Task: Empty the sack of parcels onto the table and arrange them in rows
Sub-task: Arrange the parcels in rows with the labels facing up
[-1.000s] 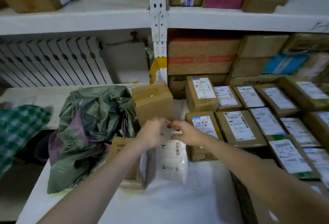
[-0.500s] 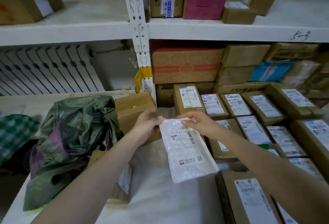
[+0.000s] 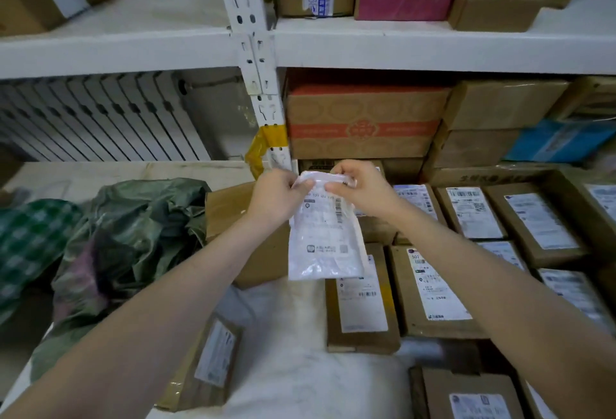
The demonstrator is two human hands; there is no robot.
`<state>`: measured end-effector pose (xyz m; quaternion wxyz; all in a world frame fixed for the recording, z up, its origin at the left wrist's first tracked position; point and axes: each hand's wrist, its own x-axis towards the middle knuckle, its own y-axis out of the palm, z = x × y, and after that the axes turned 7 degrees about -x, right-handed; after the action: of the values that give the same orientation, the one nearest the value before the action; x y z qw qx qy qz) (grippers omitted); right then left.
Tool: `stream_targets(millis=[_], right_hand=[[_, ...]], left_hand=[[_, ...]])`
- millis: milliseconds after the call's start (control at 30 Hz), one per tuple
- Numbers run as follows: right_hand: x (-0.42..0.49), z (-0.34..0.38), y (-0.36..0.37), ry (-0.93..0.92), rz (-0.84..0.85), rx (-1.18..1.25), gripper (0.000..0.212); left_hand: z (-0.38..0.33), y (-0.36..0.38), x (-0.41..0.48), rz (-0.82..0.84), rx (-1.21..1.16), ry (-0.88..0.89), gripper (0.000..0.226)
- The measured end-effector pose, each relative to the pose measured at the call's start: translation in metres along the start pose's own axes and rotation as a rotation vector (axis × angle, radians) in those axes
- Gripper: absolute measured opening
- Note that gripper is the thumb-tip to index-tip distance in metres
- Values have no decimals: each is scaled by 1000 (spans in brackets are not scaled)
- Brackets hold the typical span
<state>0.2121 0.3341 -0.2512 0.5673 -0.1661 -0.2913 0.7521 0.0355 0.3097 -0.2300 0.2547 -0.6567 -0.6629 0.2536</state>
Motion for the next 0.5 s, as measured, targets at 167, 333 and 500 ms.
stream_targets(millis=[167,333,500], right_hand=[[59,-9,14,104,-164,-413,23],[94,-33,62,131,118,-788,23],[104,-49,105,49,484,-1096,39]], left_hand=[[13,-15,19,-59,276,10,34],[38,-24,10,149,467,-102,77],[50,-34,7,404,683,-91,131]])
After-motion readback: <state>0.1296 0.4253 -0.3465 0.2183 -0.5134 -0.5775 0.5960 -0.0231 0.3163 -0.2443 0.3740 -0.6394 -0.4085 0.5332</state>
